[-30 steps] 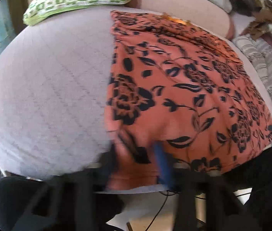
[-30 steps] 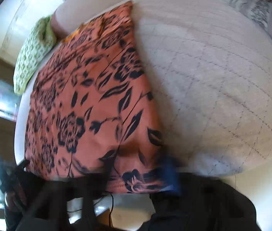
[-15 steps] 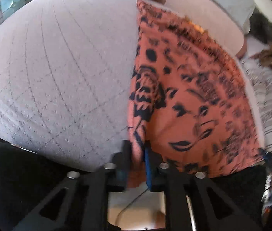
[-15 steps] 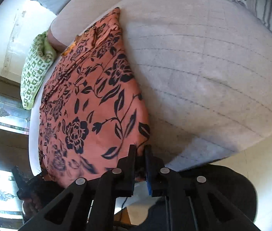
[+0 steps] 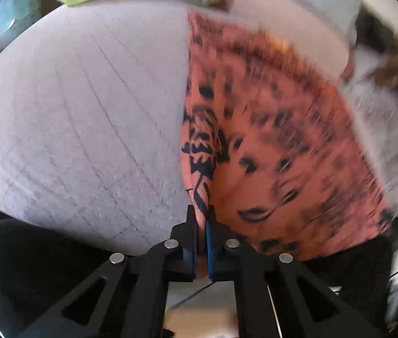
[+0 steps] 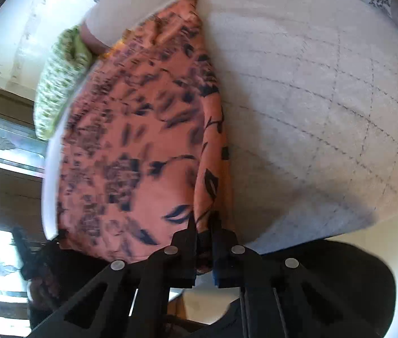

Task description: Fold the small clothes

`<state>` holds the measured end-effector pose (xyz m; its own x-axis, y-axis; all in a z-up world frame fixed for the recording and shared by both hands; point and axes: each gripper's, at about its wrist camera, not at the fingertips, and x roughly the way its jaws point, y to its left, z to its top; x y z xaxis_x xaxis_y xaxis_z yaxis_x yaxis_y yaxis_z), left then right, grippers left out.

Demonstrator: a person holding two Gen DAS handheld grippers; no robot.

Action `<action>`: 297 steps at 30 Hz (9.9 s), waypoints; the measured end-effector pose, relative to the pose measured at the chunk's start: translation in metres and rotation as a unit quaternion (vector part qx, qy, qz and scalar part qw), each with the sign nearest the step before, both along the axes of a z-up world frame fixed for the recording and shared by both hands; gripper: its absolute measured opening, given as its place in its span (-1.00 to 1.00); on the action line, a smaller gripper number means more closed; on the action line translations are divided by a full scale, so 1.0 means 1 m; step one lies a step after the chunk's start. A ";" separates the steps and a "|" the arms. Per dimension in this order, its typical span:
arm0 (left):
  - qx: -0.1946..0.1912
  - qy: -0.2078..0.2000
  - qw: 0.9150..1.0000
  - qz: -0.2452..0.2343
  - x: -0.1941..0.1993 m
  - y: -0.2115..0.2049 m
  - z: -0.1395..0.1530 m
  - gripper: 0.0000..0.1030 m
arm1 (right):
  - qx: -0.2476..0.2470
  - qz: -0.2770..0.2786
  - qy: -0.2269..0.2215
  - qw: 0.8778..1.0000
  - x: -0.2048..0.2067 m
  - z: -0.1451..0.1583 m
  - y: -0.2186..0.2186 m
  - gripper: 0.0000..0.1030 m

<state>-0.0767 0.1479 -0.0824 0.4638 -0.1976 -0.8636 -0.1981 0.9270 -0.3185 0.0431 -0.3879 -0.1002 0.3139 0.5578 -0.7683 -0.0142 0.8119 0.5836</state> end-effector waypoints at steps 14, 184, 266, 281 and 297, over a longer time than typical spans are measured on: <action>0.034 0.005 0.999 0.039 0.000 0.005 -0.008 0.51 | -0.073 -0.055 0.005 0.996 0.003 -0.008 -0.017 0.70; 0.108 -0.094 0.989 -0.036 0.097 -0.049 0.061 -0.01 | 0.069 -0.029 -0.119 0.990 0.098 0.045 0.007 0.32; 0.083 -0.102 0.991 -0.024 0.106 -0.060 0.086 0.35 | 0.162 -0.175 -0.022 0.971 0.015 0.006 -0.018 0.51; 0.053 -0.086 0.990 -0.100 0.166 -0.133 0.064 0.36 | 0.141 -0.249 0.004 0.958 0.040 -0.029 -0.032 0.33; 0.083 -0.082 0.987 -0.108 0.184 -0.138 0.050 0.36 | 0.048 -0.199 -0.062 0.977 0.035 0.021 -0.043 0.61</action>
<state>0.1072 0.0102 -0.0320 0.5618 -0.1694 -0.8098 0.0514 0.9841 -0.1701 0.0782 -0.4306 -0.0794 0.6077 0.4404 -0.6609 0.2152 0.7098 0.6708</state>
